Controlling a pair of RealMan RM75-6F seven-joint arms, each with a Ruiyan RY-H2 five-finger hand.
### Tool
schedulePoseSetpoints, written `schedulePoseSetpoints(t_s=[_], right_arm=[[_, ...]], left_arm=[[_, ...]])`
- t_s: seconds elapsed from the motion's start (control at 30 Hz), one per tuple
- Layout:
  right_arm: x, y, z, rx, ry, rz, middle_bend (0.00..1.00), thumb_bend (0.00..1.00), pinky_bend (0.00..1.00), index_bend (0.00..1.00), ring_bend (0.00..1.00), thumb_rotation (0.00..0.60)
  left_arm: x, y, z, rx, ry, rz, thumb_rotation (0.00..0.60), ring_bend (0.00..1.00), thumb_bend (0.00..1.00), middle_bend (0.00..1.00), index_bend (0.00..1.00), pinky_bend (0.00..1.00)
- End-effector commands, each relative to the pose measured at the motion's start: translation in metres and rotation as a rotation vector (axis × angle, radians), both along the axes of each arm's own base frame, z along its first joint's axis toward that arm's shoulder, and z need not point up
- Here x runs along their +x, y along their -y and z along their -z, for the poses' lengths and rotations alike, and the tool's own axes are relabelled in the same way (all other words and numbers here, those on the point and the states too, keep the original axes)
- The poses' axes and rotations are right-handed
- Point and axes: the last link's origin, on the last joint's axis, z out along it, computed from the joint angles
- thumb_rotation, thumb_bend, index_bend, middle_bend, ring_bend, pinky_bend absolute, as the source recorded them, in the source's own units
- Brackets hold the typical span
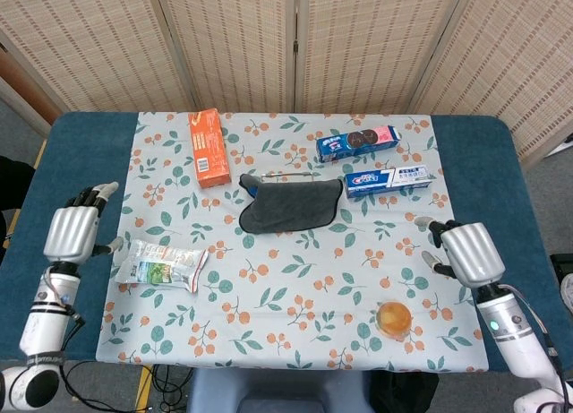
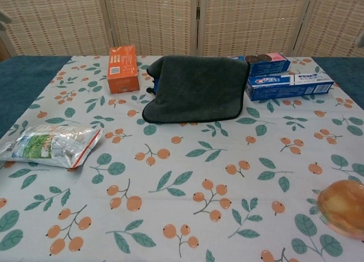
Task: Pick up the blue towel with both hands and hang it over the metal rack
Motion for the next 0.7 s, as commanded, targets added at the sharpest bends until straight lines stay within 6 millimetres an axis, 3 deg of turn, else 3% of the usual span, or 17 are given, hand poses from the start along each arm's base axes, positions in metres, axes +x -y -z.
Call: schedulePoseSetpoints(t_s=[0.03, 0.4, 0.7], right_arm=[[-0.011, -0.026, -0.009, -0.013, 0.017, 0.018, 0.58, 0.26, 0.77, 0.32, 0.55, 0.6], [-0.039, -0.081, -0.017, -0.05, 0.032, 0.106, 0.55, 0.26, 0.72, 0.32, 0.52, 0.6], [-0.049, -0.105, -0.027, -0.09, 0.058, 0.157, 0.54, 0.26, 0.72, 0.32, 0.51, 0.6]], left_arm=[[-0.016, 0.028, -0.01, 0.018, -0.005, -0.016, 0.6, 0.13, 0.17, 0.18, 0.12, 0.23], [-0.038, 0.083, -0.027, 0.079, -0.012, -0.005, 0.6, 0.11, 0.17, 0.17, 0.12, 0.18], [-0.04, 0.12, -0.031, 0.09, -0.037, -0.006, 0.6, 0.1, 0.17, 0.17, 0.12, 0.17]])
